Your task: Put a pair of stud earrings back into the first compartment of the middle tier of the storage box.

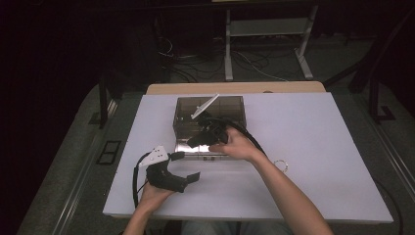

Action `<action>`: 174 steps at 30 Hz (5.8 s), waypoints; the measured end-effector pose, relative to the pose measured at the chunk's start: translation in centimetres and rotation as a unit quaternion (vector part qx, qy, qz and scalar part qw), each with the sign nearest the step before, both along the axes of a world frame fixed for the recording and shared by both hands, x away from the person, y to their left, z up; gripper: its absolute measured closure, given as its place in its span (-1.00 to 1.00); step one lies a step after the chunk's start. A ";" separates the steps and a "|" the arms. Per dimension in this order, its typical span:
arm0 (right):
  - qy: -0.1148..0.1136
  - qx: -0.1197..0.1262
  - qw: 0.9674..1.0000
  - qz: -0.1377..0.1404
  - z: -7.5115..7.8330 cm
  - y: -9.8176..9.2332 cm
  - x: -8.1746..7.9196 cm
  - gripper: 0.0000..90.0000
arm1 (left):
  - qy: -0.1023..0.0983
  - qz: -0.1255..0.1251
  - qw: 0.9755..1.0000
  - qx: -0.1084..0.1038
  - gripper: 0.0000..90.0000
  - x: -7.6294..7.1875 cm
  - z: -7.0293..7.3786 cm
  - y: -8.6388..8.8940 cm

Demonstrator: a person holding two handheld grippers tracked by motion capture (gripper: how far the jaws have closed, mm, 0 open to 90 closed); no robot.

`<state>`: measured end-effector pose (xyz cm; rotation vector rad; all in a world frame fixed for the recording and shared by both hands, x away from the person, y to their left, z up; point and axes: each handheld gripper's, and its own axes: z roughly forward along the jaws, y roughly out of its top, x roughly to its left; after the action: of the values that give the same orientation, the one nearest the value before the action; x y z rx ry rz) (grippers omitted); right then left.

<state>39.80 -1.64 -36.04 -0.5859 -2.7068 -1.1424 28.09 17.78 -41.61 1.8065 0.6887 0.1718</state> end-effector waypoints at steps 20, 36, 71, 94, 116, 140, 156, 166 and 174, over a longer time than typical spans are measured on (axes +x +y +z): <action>0.018 -0.030 0.999 -0.010 -3.3 1.7 1.4 0.87 | 0.001 0.002 1.000 -0.005 -1.00 0.0 0.0 0.2; -0.007 -0.023 0.999 -0.024 -2.1 -0.6 0.5 0.25 | 0.004 0.000 1.000 -0.002 -1.00 0.0 0.0 0.1; -0.033 0.012 0.997 -0.070 1.5 -11.2 -3.8 -1.00 | 0.004 0.001 1.000 0.001 -1.00 0.0 0.0 0.1; -0.020 0.035 0.990 -0.137 0.0 -17.2 -4.0 -1.00 | 0.003 0.003 1.000 0.000 -1.00 0.0 0.0 0.2; 0.005 0.006 0.987 -0.162 -3.5 -20.3 -5.1 -1.00 | 0.003 0.001 1.000 0.000 -1.00 0.0 0.0 0.1; 0.022 -0.039 0.987 -0.154 -6.1 -22.5 -6.9 -0.67 | 0.005 -0.003 1.000 0.003 -1.00 0.0 0.0 0.0; -0.002 -0.081 0.981 -0.175 -6.7 -22.9 -7.1 -0.08 | 0.003 -0.003 1.000 0.003 -1.00 0.0 0.0 0.0; -0.008 -0.104 0.976 -0.190 -7.3 -23.3 -7.3 0.30 | 0.004 -0.003 1.000 0.004 -1.00 0.0 0.0 0.0; -0.012 -0.113 0.976 -0.188 -7.4 -23.2 -7.7 0.57 | 0.003 -0.003 1.000 0.005 -1.00 0.0 0.0 0.0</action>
<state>32.13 -24.84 -43.45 -1.1657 -2.8460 -0.9151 28.05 17.77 -41.61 1.8178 0.6884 0.1666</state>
